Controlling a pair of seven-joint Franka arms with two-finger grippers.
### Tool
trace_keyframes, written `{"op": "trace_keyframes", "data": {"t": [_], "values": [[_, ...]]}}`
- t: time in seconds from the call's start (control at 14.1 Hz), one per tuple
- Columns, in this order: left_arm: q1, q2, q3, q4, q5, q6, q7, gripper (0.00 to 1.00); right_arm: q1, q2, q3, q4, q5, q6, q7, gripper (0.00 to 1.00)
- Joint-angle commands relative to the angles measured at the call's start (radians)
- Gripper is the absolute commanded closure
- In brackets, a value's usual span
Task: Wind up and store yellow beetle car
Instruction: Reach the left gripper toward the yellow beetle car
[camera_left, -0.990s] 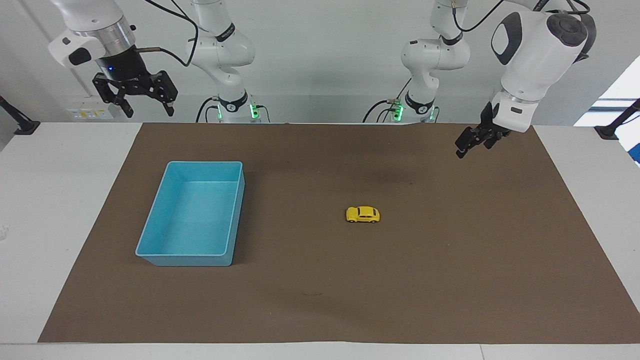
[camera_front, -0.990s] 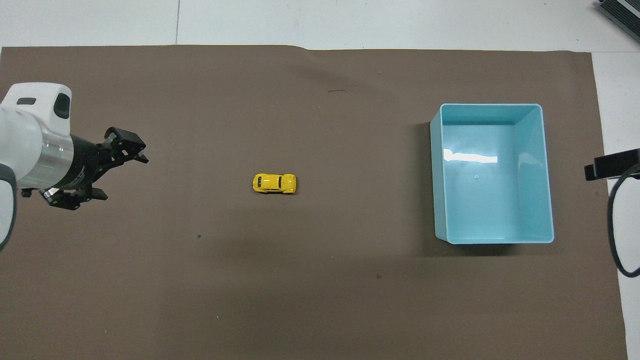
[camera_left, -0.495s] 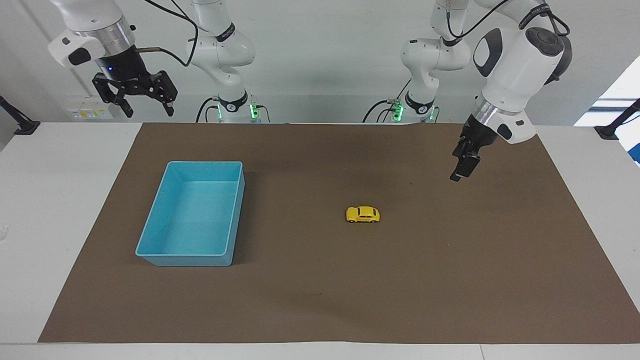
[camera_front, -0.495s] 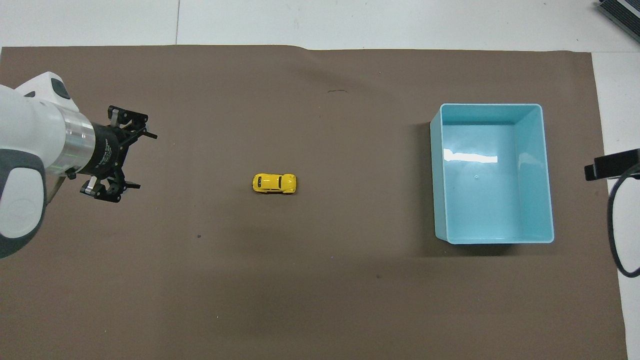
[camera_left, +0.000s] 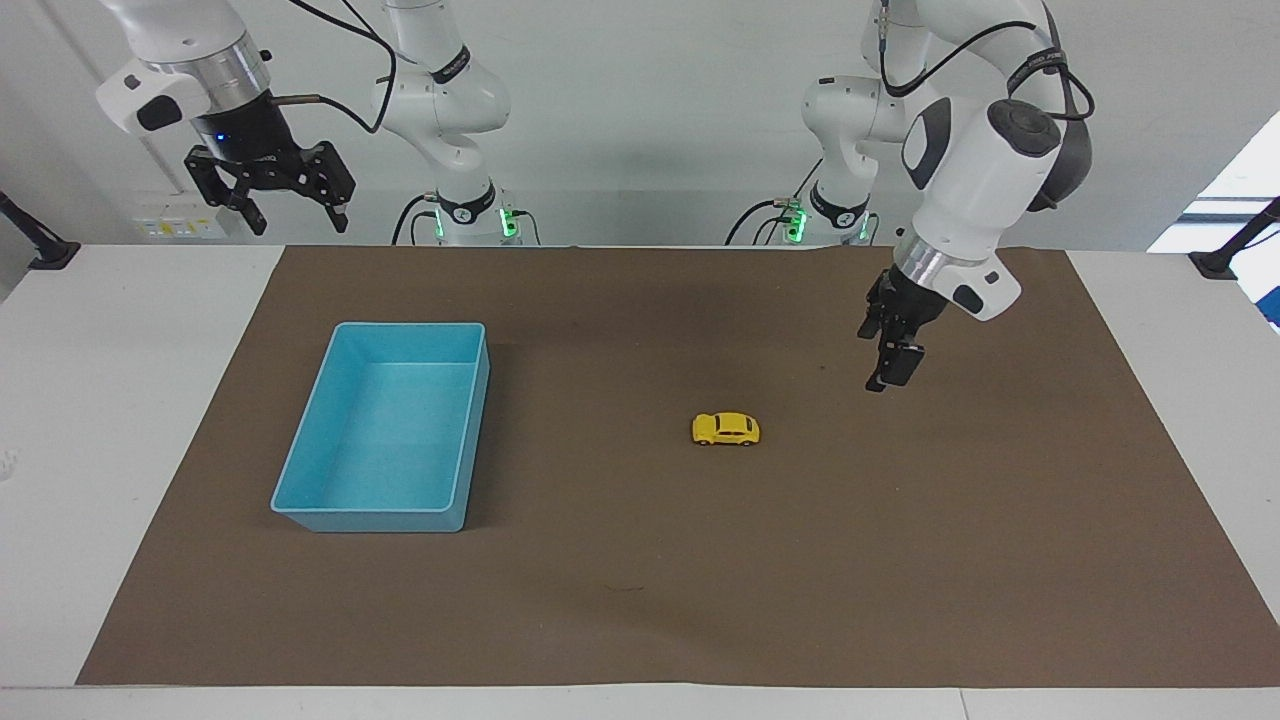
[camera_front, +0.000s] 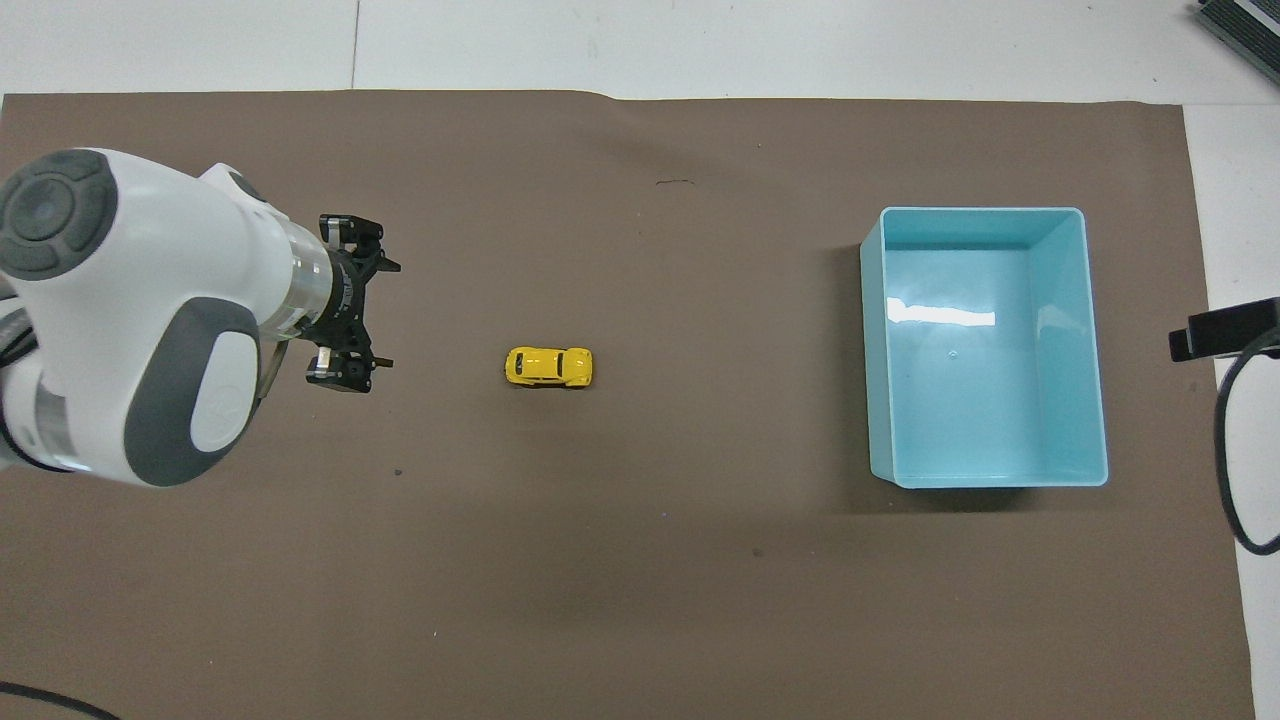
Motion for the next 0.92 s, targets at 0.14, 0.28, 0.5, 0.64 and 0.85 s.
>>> {"op": "trace_keyframes", "data": {"t": [0.14, 0.28, 0.5, 0.64, 0.85], "values": [[-0.090, 0.089, 0.017, -0.008, 0.001, 0.081, -0.141, 0.00, -0.005, -0.011, 0.002, -0.009, 0.018, 0.002, 0.016, 0.00], [-0.107, 0.129, 0.016, -0.006, 0.001, 0.128, -0.247, 0.00, -0.005, -0.011, 0.002, -0.008, 0.018, 0.002, 0.016, 0.00], [-0.137, 0.156, 0.016, -0.009, 0.001, 0.148, -0.309, 0.00, -0.003, -0.011, 0.002, -0.009, 0.018, 0.002, 0.016, 0.00], [-0.168, 0.188, 0.017, -0.008, 0.001, 0.166, -0.366, 0.00, -0.005, -0.011, 0.002, -0.009, 0.018, 0.002, 0.016, 0.00], [-0.202, 0.244, 0.017, -0.009, 0.003, 0.202, -0.394, 0.00, -0.005, -0.011, 0.002, -0.008, 0.018, 0.002, 0.016, 0.00]]}}
